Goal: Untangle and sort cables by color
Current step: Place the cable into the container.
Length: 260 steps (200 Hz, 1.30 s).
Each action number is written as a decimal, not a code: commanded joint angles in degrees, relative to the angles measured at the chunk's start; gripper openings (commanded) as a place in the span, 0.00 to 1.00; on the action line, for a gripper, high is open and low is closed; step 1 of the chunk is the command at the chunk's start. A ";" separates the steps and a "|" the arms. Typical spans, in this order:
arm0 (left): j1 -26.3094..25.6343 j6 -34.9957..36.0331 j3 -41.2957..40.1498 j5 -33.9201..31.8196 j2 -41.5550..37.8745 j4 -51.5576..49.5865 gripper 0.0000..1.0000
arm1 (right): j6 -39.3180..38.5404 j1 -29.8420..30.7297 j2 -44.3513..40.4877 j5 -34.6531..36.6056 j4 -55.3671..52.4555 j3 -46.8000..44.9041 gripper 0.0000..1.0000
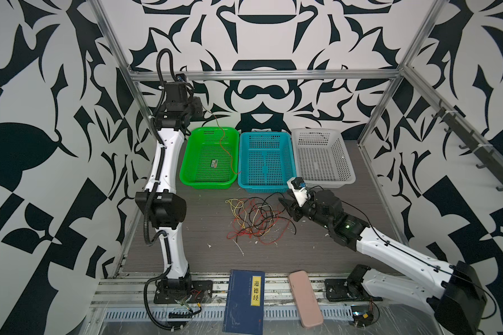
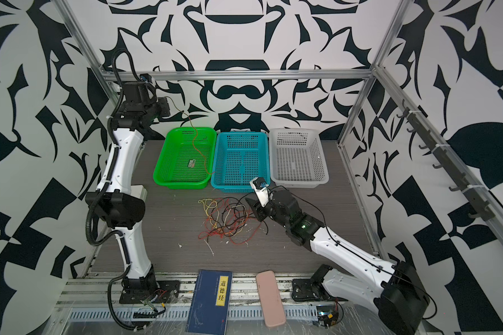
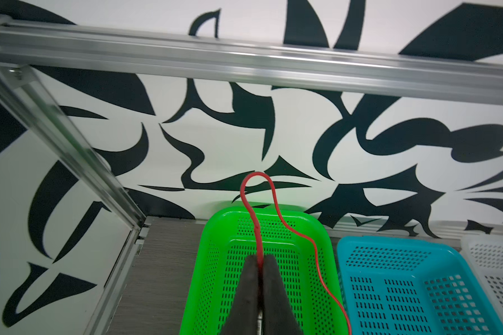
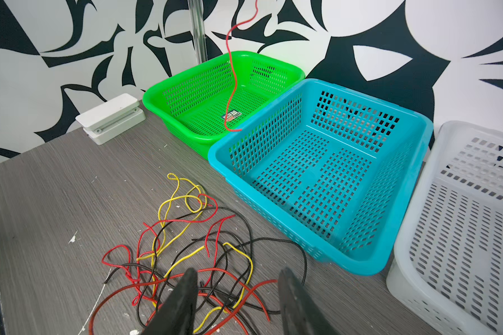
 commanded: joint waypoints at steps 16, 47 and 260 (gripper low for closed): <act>0.65 -1.94 3.23 3.11 -4.49 1.51 0.00 | 1.28 0.17 2.74 -1.32 3.40 1.02 0.49; 0.72 -1.91 0.98 3.14 -6.57 3.68 0.00 | 2.80 0.18 4.54 -2.37 5.38 1.26 0.49; 0.87 -0.23 -29.33 2.18 -1.36 16.98 0.00 | 2.96 0.18 0.94 -1.25 2.75 -1.00 0.48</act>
